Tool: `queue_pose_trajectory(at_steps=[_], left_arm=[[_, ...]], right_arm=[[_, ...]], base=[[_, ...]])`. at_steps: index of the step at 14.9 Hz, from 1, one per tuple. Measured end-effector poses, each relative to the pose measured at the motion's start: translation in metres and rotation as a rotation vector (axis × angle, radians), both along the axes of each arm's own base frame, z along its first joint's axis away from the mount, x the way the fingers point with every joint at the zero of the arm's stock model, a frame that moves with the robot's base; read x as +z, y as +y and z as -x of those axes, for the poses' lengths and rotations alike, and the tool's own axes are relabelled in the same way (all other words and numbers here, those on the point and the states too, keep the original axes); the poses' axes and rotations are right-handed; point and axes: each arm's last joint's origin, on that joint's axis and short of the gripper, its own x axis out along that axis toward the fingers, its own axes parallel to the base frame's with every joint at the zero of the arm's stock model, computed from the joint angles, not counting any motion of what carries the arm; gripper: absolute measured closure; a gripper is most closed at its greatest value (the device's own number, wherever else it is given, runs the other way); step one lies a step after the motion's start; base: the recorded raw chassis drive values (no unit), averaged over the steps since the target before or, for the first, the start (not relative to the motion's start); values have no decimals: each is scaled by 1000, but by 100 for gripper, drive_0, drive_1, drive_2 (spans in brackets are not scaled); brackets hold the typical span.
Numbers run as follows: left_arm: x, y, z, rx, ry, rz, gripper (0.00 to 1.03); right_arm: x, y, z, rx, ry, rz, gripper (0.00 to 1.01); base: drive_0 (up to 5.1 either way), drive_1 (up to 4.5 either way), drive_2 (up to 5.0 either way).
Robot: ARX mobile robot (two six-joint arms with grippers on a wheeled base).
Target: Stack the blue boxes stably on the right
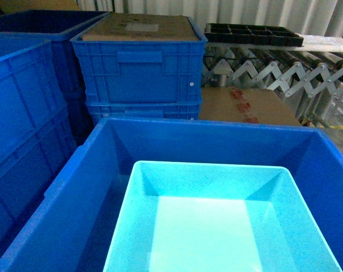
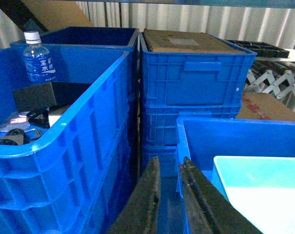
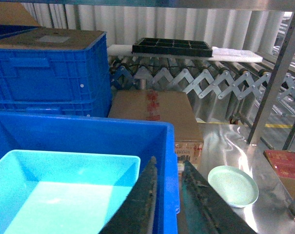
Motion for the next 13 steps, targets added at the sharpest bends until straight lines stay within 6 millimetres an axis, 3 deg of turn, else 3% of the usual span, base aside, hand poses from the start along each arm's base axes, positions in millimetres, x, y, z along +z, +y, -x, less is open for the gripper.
queue_pose_trajectory(at_steps=[6,7,13], left_arm=[[0,0,0,0,0,0,12],[0,0,0,0,0,-1,3],[0,0,0,0,0,-1,5]], right_arm=[[0,0,0,0,0,0,10],[0,0,0,0,0,0,1],[0,0,0,0,0,0,3]], base=[[0,0,0],[0,0,0],[0,0,0]])
